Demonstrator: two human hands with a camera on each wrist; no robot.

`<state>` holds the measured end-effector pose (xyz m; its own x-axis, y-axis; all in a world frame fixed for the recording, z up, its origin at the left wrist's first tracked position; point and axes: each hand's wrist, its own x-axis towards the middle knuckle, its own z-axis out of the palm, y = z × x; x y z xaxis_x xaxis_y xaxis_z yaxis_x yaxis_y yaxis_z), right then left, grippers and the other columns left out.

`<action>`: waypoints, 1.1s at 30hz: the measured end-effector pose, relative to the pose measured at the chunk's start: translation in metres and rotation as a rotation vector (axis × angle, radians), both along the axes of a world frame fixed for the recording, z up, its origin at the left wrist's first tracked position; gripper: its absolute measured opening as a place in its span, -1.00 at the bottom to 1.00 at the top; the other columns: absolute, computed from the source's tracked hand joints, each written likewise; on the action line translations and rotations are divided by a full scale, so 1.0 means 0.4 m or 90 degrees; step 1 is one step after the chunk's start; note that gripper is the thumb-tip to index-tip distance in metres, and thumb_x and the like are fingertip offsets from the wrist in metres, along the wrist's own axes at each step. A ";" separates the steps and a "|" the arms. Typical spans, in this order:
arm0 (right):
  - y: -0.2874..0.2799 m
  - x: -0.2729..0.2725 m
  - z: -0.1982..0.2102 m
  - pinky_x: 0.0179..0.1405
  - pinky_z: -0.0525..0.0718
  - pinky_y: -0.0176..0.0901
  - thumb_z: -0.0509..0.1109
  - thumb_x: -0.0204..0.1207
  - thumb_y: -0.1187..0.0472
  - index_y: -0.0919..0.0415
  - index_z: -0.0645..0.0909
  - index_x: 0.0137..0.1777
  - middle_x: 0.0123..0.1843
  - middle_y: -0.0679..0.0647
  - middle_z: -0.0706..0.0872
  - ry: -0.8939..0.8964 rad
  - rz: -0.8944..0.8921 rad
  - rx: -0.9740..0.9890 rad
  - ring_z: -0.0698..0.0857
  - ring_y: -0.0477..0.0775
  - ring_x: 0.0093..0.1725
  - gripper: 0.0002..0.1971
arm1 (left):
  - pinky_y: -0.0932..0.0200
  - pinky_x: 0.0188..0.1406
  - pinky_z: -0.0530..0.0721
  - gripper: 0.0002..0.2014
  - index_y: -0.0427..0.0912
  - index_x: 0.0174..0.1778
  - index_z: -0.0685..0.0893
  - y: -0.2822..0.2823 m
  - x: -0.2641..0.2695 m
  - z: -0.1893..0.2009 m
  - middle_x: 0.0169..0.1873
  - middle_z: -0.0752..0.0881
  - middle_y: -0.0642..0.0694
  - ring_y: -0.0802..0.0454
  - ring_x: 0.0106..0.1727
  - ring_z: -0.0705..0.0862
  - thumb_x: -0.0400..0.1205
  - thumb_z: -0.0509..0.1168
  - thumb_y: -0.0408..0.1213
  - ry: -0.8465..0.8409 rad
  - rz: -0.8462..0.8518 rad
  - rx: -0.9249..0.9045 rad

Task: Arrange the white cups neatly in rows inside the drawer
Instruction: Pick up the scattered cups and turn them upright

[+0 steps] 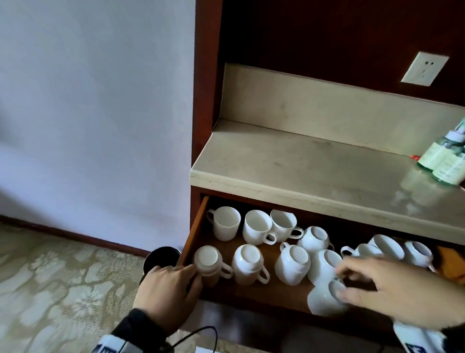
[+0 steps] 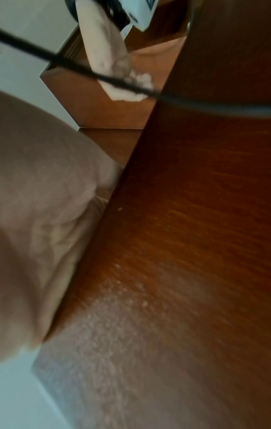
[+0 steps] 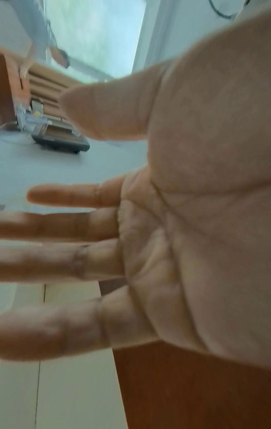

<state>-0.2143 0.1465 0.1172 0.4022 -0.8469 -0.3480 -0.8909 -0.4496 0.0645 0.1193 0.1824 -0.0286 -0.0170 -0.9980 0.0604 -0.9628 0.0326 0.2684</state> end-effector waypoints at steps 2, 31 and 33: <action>-0.034 0.064 0.070 -0.06 0.46 -0.51 0.20 0.43 -0.39 -0.23 0.51 0.14 -0.02 -0.30 0.64 -0.081 0.011 0.017 0.53 -0.52 -0.05 -0.60 | 0.16 -0.38 0.56 -0.59 0.00 -0.27 0.65 0.001 -0.001 0.001 -0.38 0.78 0.10 0.10 -0.32 0.76 0.47 -0.04 0.12 0.021 0.020 0.027; -0.255 0.560 -0.440 0.26 0.59 0.15 0.50 0.36 0.11 0.16 0.20 0.52 0.42 0.19 0.39 -0.014 0.173 0.105 0.46 0.34 0.42 -0.22 | 0.06 -0.28 0.76 -0.80 0.13 -0.20 0.68 -0.129 0.093 0.222 -0.33 0.80 -0.06 -0.03 -0.34 0.77 0.36 0.29 0.09 0.433 0.137 0.027; -0.256 0.537 -0.409 0.23 0.63 0.12 0.56 0.30 0.01 0.16 0.21 0.50 0.41 0.17 0.42 -0.073 0.148 0.112 0.52 0.30 0.37 -0.17 | 0.02 -0.27 0.76 -0.81 0.11 -0.19 0.68 -0.137 0.084 0.213 -0.29 0.80 -0.10 -0.03 -0.33 0.76 0.37 0.30 0.06 0.476 0.149 0.036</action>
